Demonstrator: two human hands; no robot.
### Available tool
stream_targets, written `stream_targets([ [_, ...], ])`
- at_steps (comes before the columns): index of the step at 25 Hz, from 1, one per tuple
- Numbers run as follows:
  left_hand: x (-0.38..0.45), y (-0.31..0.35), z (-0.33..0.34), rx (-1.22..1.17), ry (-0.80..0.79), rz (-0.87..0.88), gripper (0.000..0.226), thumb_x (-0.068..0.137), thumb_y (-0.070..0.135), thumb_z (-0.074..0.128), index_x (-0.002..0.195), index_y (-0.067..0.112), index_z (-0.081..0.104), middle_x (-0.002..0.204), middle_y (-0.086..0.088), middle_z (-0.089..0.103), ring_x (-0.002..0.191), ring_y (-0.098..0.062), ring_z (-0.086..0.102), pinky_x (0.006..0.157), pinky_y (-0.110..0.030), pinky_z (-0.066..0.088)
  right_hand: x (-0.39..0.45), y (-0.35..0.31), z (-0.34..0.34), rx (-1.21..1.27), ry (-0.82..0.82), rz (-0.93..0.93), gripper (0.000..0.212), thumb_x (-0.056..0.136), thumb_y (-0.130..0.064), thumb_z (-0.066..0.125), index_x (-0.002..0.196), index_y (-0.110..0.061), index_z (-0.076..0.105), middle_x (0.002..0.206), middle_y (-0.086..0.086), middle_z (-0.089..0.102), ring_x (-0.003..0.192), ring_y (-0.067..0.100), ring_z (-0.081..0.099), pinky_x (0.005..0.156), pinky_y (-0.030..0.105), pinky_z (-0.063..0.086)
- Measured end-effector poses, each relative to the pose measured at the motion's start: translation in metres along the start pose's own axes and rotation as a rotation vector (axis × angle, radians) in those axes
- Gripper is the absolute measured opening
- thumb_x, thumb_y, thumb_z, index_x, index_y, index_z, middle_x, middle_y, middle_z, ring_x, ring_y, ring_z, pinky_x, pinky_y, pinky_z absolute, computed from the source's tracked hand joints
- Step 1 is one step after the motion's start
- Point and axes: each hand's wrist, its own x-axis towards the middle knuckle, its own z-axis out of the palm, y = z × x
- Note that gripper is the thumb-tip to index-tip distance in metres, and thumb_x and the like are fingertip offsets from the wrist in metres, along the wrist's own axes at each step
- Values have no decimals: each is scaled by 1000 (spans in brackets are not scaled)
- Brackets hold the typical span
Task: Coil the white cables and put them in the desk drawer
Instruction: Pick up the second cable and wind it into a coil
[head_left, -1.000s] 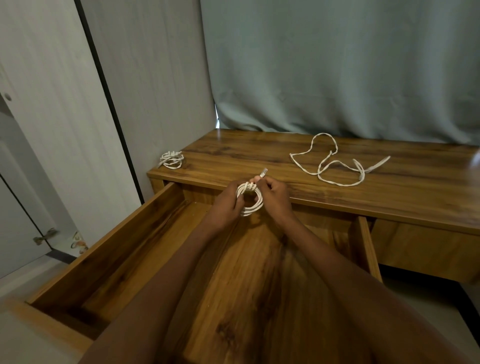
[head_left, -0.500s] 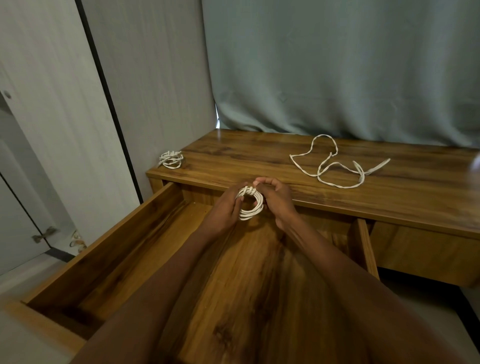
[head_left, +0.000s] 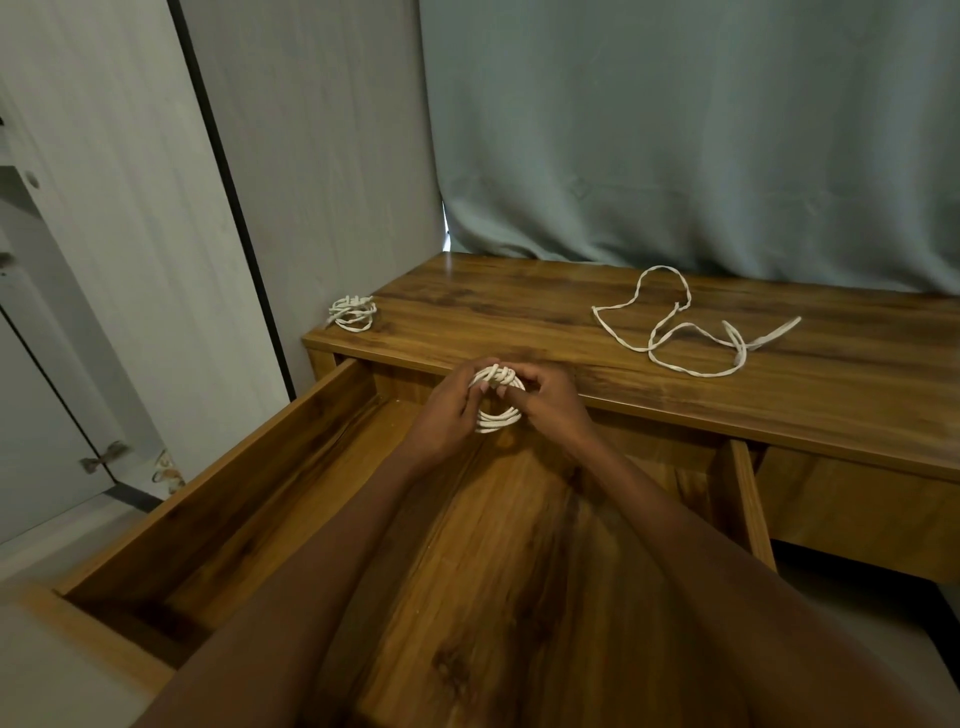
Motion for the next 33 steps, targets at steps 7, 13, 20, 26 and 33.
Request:
stream_targets([
  [7, -2, 1, -5, -34, 30, 22, 36, 105, 25, 40, 138, 16, 52, 129, 1, 62, 117, -9, 58, 98, -35, 48, -2, -9, -9, 329, -205, 207, 16, 91, -10, 68, 105, -6, 75, 95, 7, 76, 88, 18, 67, 81, 30, 48],
  [13, -1, 12, -6, -83, 30, 52, 34, 106, 19, 41, 138, 16, 52, 126, 2, 64, 113, -8, 61, 93, -27, 49, -3, -17, -31, 414, -344, 262, 25, 92, -11, 67, 113, 1, 72, 100, 9, 74, 90, 20, 65, 76, 29, 48],
  [20, -4, 14, -8, -51, 65, -3, 30, 106, 21, 42, 134, 20, 54, 115, 6, 68, 100, -1, 64, 81, -14, 47, -8, -22, -4, 304, -238, 142, 52, 80, 21, 62, 119, -14, 66, 86, -3, 66, 83, 11, 59, 73, 19, 53],
  [26, -1, 9, -7, -35, 30, -40, 41, 106, 30, 42, 147, 28, 43, 129, 4, 64, 109, -5, 64, 87, -22, 53, -7, -13, -5, 179, -138, 22, 63, 86, 4, 72, 143, -11, 53, 127, 6, 68, 111, 13, 65, 97, 30, 53],
  [33, -2, 15, -8, -149, 7, -131, 28, 105, 35, 42, 132, 42, 48, 116, 10, 67, 97, -2, 67, 74, -22, 55, -8, -12, -11, 178, -161, -50, 71, 84, 15, 66, 144, -20, 49, 121, 2, 70, 107, 11, 67, 92, 29, 55],
])
